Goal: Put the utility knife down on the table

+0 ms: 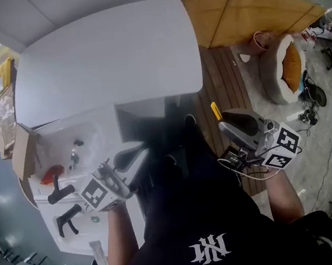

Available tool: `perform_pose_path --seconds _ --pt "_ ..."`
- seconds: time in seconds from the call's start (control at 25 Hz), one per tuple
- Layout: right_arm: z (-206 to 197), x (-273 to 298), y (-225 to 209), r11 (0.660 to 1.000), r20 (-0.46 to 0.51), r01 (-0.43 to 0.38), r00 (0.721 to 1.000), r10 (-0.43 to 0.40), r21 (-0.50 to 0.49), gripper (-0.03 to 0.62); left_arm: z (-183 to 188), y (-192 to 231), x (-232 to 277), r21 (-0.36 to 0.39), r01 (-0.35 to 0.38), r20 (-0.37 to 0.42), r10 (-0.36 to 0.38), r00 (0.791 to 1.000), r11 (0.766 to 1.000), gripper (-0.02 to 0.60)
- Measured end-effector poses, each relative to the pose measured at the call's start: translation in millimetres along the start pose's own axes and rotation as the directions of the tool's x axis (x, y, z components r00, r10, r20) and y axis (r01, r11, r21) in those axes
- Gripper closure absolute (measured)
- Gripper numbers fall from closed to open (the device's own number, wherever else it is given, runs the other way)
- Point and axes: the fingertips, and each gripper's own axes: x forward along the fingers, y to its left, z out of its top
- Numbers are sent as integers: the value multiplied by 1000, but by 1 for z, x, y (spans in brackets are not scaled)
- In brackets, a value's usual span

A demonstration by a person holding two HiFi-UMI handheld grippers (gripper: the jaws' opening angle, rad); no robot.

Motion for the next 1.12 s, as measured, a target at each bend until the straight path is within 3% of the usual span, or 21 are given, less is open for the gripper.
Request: perform_pose_path --seconds 0.32,0.4,0.6,0.72,0.84,0.96,1.12 --pt "40 22 -114 993 63 -91 994 86 69 540 14 69 88 -11 -47 -47 46 998 999 574" --pt "55 24 -141 991 88 -110 991 104 74 540 21 88 112 11 -71 -78 72 994 997 574" --pt "76 21 -195 980 130 -148 983 130 136 540 64 116 153 98 -132 -36 136 990 986 574" --pt "83 28 -211 964 165 -197 972 168 177 540 72 121 166 105 -146 -77 154 985 984 574" --pt "83 44 -222 966 157 -205 971 181 156 540 68 140 169 120 -182 -114 196 974 976 574" --pt "79 69 -226 972 122 -193 977 178 130 540 69 170 155 132 -232 -89 245 965 964 575" --pt "68 110 -225 987 25 -143 990 142 69 540 61 206 127 89 -226 -39 230 972 970 575"
